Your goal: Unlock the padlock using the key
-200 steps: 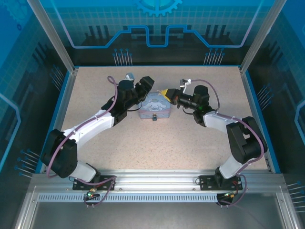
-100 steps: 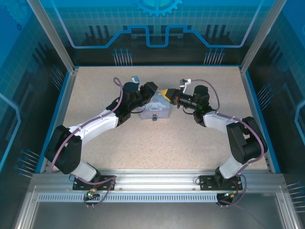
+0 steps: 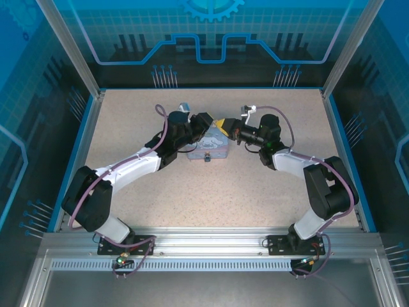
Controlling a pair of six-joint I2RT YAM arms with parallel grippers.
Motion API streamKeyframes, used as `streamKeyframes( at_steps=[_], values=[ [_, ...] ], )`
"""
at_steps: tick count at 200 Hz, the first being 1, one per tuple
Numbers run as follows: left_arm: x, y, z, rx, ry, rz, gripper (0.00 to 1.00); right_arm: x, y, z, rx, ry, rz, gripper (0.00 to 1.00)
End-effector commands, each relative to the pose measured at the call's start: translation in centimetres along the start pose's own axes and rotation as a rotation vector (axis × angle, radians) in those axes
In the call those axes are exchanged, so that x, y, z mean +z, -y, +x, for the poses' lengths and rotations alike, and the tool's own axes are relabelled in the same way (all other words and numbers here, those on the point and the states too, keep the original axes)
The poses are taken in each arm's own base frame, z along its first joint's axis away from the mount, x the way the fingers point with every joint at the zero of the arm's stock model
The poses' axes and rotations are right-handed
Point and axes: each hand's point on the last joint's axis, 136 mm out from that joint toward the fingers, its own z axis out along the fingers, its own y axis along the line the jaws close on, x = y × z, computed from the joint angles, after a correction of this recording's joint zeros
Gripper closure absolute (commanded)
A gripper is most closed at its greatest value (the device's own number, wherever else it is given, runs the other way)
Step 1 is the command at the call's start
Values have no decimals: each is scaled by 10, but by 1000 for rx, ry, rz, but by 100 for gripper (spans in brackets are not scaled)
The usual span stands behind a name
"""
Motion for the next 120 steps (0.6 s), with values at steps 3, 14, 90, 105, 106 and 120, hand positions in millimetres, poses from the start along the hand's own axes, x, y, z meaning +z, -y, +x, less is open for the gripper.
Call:
streamKeyframes(
  at_steps=[3,14,90,105,106,120],
  values=[
    [4,9,2,-1,-4,33,77,3,-20,2,-40,-9,-50,100],
    [5,10,1,0,-3,35,81,4,-20,3,-39,-13,-49,100],
    [3,16,0,9,0,43,100,-27,2,-11,-9,78,32,37],
    [3,17,1,13,-3,46,100,-32,3,-15,-15,94,41,37],
    [3,16,1,13,-3,44,100,-32,3,-15,-17,94,42,37],
    [2,16,1,13,-4,44,100,-33,1,-17,-41,94,54,38]
  ],
)
